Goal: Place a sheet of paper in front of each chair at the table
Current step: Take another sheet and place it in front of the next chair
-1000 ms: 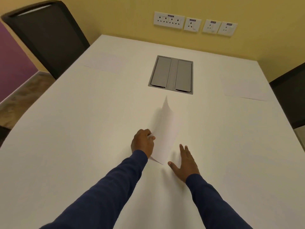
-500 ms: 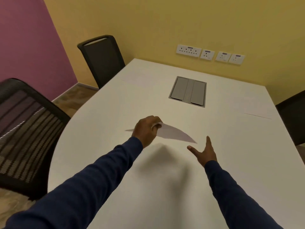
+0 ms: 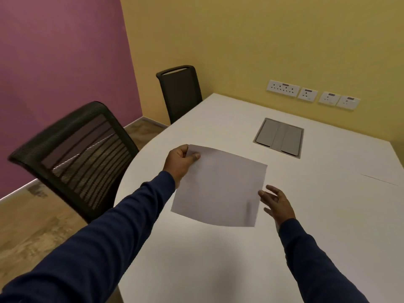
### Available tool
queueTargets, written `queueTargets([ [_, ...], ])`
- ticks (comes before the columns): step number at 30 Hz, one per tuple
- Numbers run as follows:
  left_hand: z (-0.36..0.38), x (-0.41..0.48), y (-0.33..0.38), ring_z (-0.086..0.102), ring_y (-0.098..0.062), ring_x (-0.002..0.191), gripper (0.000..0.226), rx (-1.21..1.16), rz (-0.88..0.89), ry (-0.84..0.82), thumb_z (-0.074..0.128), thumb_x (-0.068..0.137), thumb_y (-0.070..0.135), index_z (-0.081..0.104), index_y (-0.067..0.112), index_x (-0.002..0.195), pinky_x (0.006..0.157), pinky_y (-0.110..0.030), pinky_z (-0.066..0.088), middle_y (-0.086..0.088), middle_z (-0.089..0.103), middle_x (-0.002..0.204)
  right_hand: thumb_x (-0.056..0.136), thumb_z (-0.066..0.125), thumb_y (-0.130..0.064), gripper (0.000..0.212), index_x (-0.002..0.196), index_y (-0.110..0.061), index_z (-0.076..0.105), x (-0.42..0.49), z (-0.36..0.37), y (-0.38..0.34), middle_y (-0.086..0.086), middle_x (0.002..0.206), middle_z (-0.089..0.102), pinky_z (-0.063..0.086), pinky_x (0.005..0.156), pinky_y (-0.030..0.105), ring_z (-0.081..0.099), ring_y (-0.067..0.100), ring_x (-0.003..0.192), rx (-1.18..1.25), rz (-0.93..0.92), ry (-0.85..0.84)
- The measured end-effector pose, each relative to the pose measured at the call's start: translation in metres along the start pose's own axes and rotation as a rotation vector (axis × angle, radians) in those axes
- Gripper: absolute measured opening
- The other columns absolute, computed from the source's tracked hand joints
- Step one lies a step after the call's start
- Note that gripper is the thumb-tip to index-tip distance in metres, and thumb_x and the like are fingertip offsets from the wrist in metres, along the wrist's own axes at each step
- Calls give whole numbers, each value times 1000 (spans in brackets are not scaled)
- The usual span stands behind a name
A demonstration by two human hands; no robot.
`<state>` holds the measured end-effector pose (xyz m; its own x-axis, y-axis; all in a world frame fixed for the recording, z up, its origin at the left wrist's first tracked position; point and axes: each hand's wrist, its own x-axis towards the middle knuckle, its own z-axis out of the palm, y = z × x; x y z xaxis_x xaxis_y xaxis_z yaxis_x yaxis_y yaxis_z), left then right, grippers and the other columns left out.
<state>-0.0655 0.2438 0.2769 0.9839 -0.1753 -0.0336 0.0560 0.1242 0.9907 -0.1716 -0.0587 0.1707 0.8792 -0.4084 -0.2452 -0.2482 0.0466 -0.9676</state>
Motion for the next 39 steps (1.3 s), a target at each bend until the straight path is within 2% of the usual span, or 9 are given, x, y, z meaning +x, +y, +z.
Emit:
queueTargets([
  [4, -24, 7, 2, 72, -15, 81, 15, 3, -68, -27, 70, 90, 7, 72, 13, 104, 67, -27, 59, 0, 76, 94, 70, 80, -47, 67, 129, -26, 55, -1, 31, -4, -1, 113, 74, 51, 88, 40, 66, 19, 109, 23, 110, -128],
  [10, -54, 37, 6, 72, -16, 86, 19, 11, -138, -181, 70, 90, 7, 72, 12, 107, 80, -33, 61, -4, 75, 102, 84, 74, -41, 45, 122, -21, 63, 11, 86, 22, 1, 117, 72, 50, 100, 47, 65, 25, 112, 73, 296, -208],
  [14, -89, 75, -6, 67, -25, 91, 25, 34, -173, -63, 71, 89, 9, 69, 0, 113, 89, -43, 57, -15, 71, 108, 89, 71, -28, 26, 106, -10, 66, 37, 116, 32, 8, 104, 73, 56, 78, 39, 69, 24, 87, 103, 323, -133],
  [17, -127, 109, -26, 60, -29, 88, 36, 94, -268, 46, 76, 86, 32, 65, -1, 98, 83, -48, 54, -15, 65, 97, 90, 71, -27, 20, 100, -10, 67, 64, 136, 35, 6, 94, 70, 50, 62, 33, 63, 22, 73, 117, 328, -59],
  [21, -177, 142, -69, 65, -28, 101, 57, 180, -574, -10, 78, 76, 57, 65, 10, 105, 82, -38, 55, -6, 69, 109, 87, 74, -29, 22, 99, -10, 68, 105, 166, 39, 9, 98, 73, 55, 71, 40, 65, 31, 83, 75, 340, 25],
  [25, -210, 162, -125, 64, -25, 86, 21, 260, -682, -27, 74, 88, 24, 56, 15, 83, 70, -35, 53, -8, 66, 97, 84, 75, -36, 21, 94, -19, 69, 145, 196, 44, 8, 105, 71, 53, 90, 52, 63, 33, 91, -73, 345, 82],
  [31, -235, 190, -181, 47, -22, 73, 38, 524, -621, 120, 67, 90, 13, 37, 19, 66, 65, -35, 47, -9, 45, 79, 89, 70, -28, 10, 91, -19, 68, 182, 244, 62, 10, 104, 71, 52, 98, 56, 66, 39, 102, -220, 403, 92],
  [35, -243, 205, -203, 60, -25, 85, 10, 651, -581, 160, 69, 90, 19, 61, 15, 95, 80, -37, 57, -3, 57, 87, 90, 67, -20, 4, 90, -17, 68, 194, 267, 78, 12, 106, 71, 52, 98, 54, 66, 38, 105, -250, 462, 105],
  [39, -247, 200, -222, 48, -26, 125, 68, 966, -413, 85, 68, 89, 41, 37, 23, 146, 103, -39, 42, -7, 47, 134, 90, 65, -23, 4, 86, -21, 67, 204, 281, 92, 8, 102, 72, 53, 98, 52, 66, 36, 102, -325, 486, 109],
])
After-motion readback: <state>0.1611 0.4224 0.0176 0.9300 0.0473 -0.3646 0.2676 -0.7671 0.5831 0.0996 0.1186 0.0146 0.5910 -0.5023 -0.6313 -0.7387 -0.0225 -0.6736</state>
